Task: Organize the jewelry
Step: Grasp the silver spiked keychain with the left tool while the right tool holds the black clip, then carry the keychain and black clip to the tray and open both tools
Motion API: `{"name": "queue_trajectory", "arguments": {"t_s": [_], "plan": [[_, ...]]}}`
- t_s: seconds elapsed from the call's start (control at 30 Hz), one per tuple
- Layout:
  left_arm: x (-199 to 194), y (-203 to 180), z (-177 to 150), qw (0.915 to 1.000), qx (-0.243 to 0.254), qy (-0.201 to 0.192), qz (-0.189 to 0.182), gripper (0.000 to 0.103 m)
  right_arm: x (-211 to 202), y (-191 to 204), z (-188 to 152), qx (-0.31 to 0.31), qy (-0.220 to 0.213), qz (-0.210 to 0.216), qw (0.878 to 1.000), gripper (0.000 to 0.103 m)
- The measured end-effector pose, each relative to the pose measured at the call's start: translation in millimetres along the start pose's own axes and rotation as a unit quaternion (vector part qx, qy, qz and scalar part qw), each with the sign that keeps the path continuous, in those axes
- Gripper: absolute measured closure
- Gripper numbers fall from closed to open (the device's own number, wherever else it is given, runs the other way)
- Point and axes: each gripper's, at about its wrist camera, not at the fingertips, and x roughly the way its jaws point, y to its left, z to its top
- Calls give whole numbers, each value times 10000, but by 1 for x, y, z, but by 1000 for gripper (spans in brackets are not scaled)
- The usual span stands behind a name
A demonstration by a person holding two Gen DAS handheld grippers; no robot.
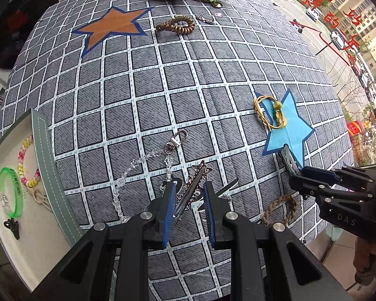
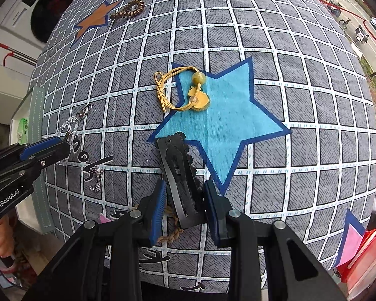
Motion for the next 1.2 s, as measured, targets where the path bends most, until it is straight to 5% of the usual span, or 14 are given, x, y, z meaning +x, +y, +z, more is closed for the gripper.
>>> {"name": "queue_trajectory", "arguments": {"t_s": [0.53, 1.2], "plan": [[-35, 18, -20, 9985, -467, -297, 46, 74, -25, 0, -16, 182, 33, 124, 9998, 70], [-69, 116, -74, 9830, -1671, -641, 420, 74, -43, 130, 8, -1054, -49, 565, 9928, 70]]}}
